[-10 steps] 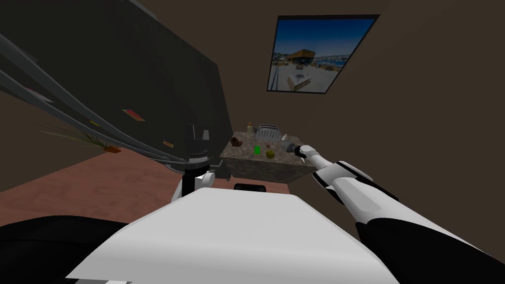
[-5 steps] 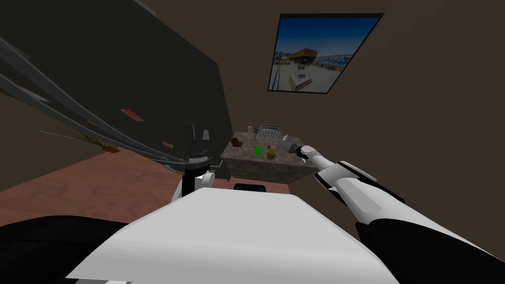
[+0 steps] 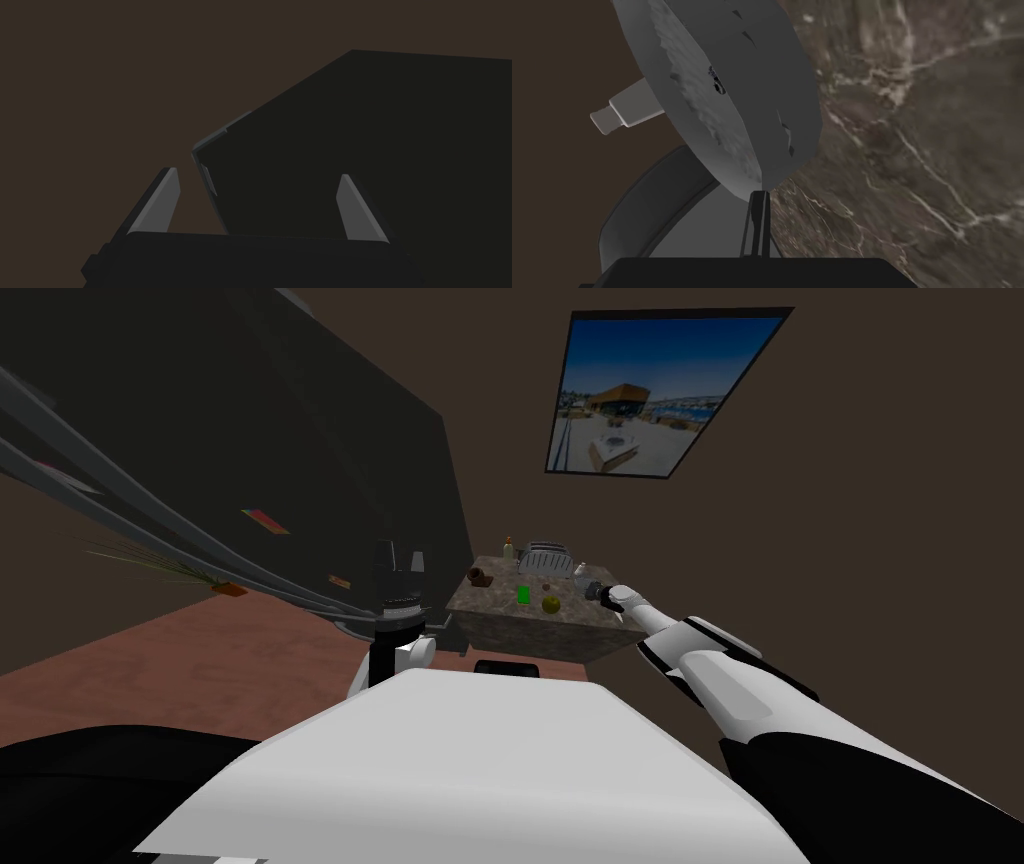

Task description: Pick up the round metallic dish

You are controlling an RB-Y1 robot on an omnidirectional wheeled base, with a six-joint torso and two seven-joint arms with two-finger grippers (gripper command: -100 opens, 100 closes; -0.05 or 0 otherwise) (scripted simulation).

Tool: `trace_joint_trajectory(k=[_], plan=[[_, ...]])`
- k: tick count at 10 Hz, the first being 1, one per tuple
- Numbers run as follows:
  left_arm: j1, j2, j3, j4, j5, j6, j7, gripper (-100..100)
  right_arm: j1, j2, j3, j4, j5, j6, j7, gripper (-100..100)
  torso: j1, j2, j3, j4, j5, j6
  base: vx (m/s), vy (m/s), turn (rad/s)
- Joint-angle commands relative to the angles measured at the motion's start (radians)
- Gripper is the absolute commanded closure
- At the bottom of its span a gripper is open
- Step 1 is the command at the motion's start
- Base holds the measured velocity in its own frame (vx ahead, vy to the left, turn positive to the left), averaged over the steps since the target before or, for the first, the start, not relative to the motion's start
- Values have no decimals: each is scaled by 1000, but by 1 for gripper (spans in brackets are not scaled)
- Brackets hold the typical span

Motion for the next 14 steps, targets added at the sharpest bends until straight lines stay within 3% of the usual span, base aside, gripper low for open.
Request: trace_joint_trajectory(k=[1, 3, 4, 5, 7, 8, 9, 11, 14], plan=[[0, 0, 0, 0, 0, 0, 0, 0, 0, 0, 0, 0, 0, 0, 0, 100, 0, 0, 0, 0, 0, 0, 0, 0, 0], [0, 0, 0, 0, 0, 0, 0, 0, 0, 0, 0, 0, 0, 0, 0, 100, 0, 1, 0, 0, 0, 0, 0, 0, 0], [0, 0, 0, 0, 0, 0, 0, 0, 0, 0, 0, 0, 0, 0, 0, 0, 0, 1, 0, 0, 0, 0, 0, 0, 0], [0, 0, 0, 0, 0, 0, 0, 0, -23, -30, 6, -26, 15, -23, 9, -100, 0, 1, 0, 0, 0, 0, -139, 3, -105], [0, 0, 0, 0, 0, 0, 0, 0, -23, -30, 6, 1, 15, -23, 38, -100, 0, 11, 6, 2, 0, 1, -123, -4, -22], [0, 0, 0, 0, 0, 0, 0, 0, -23, -30, 6, -26, 15, -23, 9, -100, 0, 8, 5, 2, 0, 0, -11, 5, 2], [0, 0, 0, 0, 0, 0, 0, 0, -35, -56, 21, -53, 37, -56, 21, -100, 1, 4, 2, 1, 0, 0, -129, -12, -92], [0, 0, 0, 0, 0, 0, 0, 0, -35, -56, 21, -53, 37, -56, 21, -100, 0, 10, 6, 2, 0, 0, -113, 5, -32], [0, 0, 0, 0, 0, 0, 0, 0, -47, -94, 49, -93, 75, -111, 41, -100, -1, 13, 7, 3, 0, 1, -163, -20, -72]])
